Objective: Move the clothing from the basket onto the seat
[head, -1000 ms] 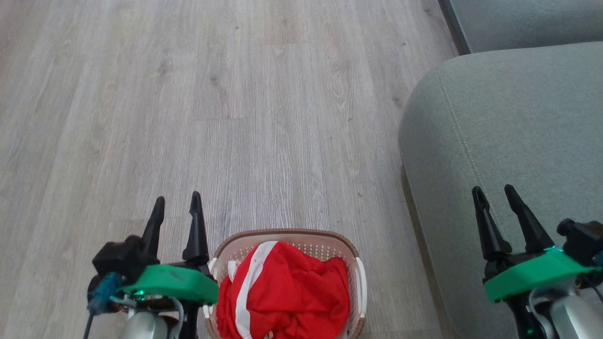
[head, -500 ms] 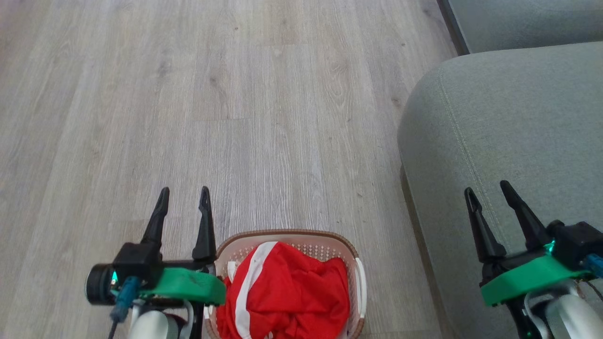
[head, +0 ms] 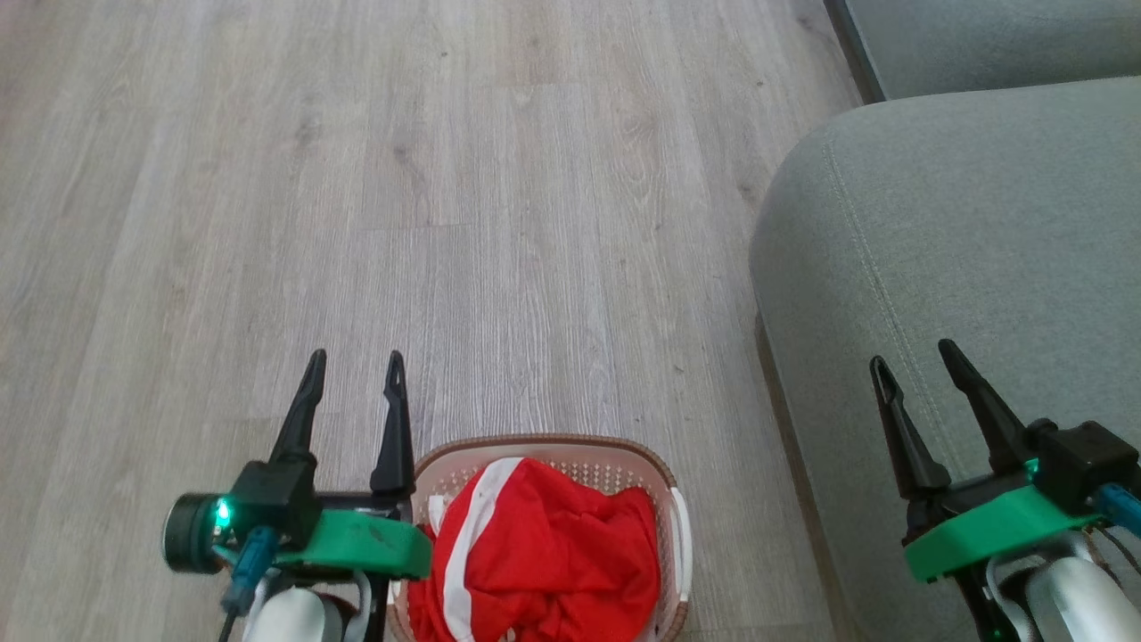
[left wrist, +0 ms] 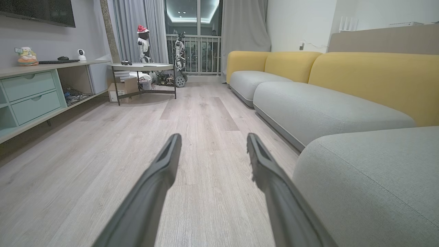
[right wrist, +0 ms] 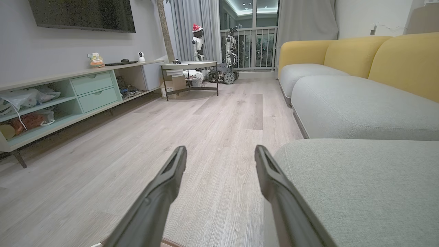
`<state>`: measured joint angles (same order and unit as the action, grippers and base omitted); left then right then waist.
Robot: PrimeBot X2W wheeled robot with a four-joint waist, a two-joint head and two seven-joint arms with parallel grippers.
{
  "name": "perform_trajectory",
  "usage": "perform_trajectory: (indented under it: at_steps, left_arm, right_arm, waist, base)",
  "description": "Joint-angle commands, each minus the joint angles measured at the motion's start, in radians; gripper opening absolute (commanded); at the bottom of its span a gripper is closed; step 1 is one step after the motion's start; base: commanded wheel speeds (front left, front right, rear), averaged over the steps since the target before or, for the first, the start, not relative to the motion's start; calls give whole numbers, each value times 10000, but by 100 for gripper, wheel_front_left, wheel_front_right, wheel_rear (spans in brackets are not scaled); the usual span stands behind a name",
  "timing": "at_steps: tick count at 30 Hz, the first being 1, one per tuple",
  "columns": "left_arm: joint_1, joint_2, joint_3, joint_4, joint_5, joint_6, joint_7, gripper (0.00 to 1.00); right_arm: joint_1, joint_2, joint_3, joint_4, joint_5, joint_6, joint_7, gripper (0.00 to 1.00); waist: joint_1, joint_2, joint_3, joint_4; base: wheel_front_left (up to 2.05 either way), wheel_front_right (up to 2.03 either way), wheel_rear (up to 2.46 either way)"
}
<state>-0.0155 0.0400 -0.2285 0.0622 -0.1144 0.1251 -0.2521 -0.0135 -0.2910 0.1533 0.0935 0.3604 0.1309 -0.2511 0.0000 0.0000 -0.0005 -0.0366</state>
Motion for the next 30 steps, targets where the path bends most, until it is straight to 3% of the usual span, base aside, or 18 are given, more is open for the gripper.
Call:
perform_trajectory:
  at_steps: [1, 11, 30]
  left_arm:
    - [-509, 102, 281, -376, 13, 84, -97, 100]
    - [-488, 102, 252, -343, -132, 132, -97, 100]
    - [-1242, 102, -386, 769, -352, 644, -97, 100]
  right_arm:
    - [-497, -275, 147, -348, -18, -2, -107, 100]
    - [-595, -305, 137, -419, 108, -2, -107, 100]
    - [-1577, -606, 28, -1218, 903, -2, -107, 100]
  waist:
    - [0, 0, -1, -10]
    - [0, 0, 200, -205]
    - [0, 0, 1879, -1194]
  base:
    - [0, 0, 0]
    - [0, 0, 0]
    - [0, 0, 0]
